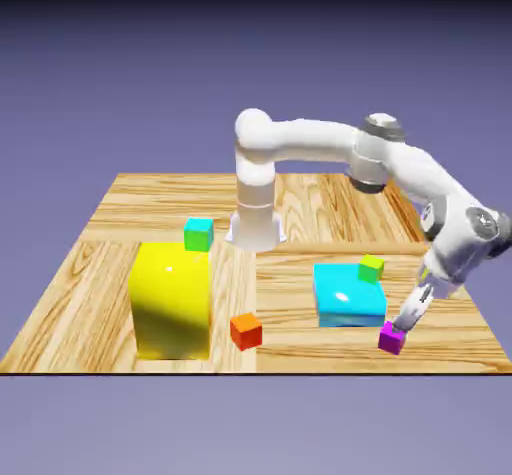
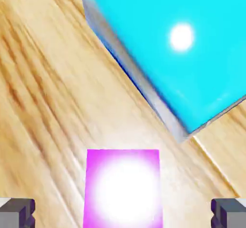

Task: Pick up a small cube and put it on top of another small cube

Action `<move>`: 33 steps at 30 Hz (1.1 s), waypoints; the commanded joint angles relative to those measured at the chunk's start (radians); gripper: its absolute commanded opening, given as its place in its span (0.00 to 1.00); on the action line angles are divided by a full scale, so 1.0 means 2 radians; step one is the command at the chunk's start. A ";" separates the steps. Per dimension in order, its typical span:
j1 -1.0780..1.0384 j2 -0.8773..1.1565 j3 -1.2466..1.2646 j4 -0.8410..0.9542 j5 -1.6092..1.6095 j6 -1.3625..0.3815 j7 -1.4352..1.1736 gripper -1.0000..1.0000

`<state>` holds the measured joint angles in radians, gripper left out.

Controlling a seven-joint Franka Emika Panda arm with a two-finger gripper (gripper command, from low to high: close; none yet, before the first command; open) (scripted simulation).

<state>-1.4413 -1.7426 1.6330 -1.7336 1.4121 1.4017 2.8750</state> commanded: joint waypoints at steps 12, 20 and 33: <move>-0.127 0.034 -0.125 -0.046 -0.105 -0.090 -0.073 0.00; -0.272 0.045 -0.238 -0.128 -0.199 -0.166 -0.167 0.00; -0.310 0.008 -0.252 -0.229 -0.205 -0.180 -0.214 1.00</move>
